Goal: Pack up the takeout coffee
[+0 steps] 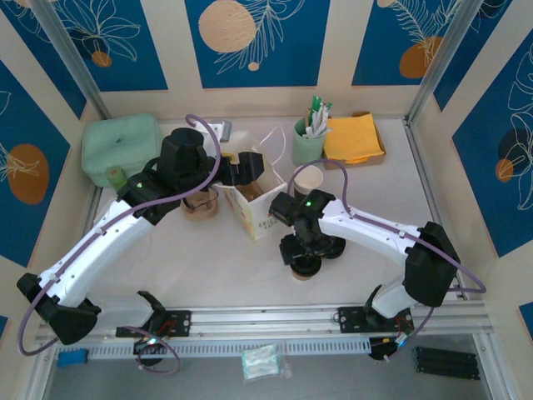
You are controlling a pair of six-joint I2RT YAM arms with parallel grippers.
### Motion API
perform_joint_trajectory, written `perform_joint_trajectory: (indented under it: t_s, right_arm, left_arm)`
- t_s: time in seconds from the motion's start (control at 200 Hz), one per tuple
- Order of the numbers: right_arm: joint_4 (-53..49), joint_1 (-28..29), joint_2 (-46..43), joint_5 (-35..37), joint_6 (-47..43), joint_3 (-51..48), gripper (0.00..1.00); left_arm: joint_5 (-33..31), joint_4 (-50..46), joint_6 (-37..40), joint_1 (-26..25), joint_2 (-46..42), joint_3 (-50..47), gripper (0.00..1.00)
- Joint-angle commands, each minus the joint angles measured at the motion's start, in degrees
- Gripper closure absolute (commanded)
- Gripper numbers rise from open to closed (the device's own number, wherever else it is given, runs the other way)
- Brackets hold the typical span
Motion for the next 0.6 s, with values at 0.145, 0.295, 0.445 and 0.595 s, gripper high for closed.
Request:
perform_joint_trajectory:
  t_s: [0.145,0.295,0.445,0.595]
  right_arm:
    - [-2.12,0.57,-1.06,-1.80,0.66,-0.14,0.19]
    - [-1.86,0.59,-0.99,-1.98,0.67,-0.82,0.18]
    - [-1.33,0.58,-0.80,-2.41,0.67,-1.63,0.18]
    - [-0.98,0.59,-0.55,-2.57,0.54,-2.56,0.18]
  left_arm:
    - [-0.25,-0.03,-0.48,-0.40,0.21,0.98,0.01]
    - [-0.24,-0.01,-0.57,-0.40,0.25,1.07,0.01]
    - [-0.16,-0.03,-0.57,-0.45,0.34,1.14,0.01]
    - [-0.16,-0.04,-0.66,-0.41,0.39,1.12,0.01]
